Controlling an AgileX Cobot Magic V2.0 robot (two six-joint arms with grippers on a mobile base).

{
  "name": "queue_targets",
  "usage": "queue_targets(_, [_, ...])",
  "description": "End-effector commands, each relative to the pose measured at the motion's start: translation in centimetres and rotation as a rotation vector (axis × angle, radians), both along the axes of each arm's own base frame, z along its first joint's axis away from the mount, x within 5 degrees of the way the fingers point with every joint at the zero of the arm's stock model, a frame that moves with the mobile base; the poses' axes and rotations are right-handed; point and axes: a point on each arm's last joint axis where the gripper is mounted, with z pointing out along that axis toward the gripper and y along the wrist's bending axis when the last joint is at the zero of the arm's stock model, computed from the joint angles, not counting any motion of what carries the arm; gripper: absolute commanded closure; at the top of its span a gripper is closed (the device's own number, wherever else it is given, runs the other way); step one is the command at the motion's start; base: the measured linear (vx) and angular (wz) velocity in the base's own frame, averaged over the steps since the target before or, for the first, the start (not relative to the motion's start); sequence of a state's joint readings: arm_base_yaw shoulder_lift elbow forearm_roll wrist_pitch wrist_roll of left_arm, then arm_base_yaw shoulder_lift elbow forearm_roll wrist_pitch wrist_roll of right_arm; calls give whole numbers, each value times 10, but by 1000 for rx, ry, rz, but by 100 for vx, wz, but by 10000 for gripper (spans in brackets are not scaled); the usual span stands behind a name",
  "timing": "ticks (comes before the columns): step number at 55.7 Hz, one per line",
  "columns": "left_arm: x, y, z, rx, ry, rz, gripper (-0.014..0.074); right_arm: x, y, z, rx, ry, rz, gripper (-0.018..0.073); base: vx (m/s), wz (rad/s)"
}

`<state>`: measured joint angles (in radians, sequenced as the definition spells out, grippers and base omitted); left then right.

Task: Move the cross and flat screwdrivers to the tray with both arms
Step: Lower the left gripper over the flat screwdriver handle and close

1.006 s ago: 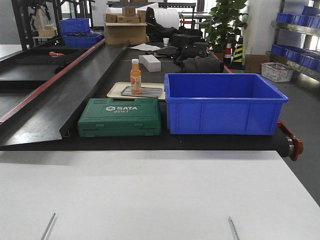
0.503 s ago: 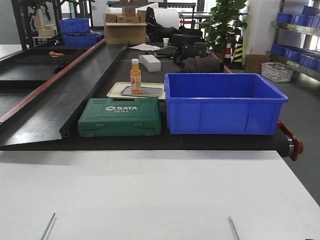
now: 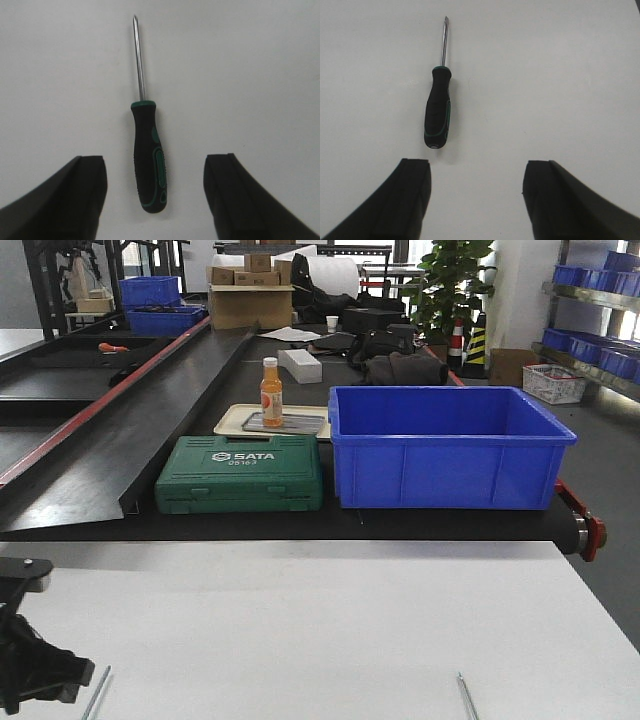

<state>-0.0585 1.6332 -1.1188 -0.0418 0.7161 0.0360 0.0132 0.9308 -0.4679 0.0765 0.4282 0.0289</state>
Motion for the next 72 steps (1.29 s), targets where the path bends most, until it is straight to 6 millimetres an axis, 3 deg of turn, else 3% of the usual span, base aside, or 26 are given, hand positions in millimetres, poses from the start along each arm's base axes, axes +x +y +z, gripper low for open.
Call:
queue_targets(1, [27, -2, -4, 3, 29, -19, 55, 8, -1, 16, -1, -112, -11, 72, 0, 0])
queue_targets(8, [52, -4, -29, 6, 96, -21, 55, 8, -1, 16, -1, -113, -11, 72, 0, 0])
queue_targets(15, [64, -3, -45, 13, 130, -18, 55, 8, -2, 16, -3, -113, -10, 72, 0, 0])
queue_targets(32, [69, 20, -59, 63, 154, -24, 55, 8, -2, 16, -3, -112, -10, 72, 0, 0])
queue_targets(51, [72, 14, -70, 6, 154, -95, 62, 8, -2, 16, -3, -112, -10, 72, 0, 0])
queue_targets(72, [74, 10, -106, -36, 244, -114, 63, 9, -2, 14, -14, -96, -5, 74, 0, 0])
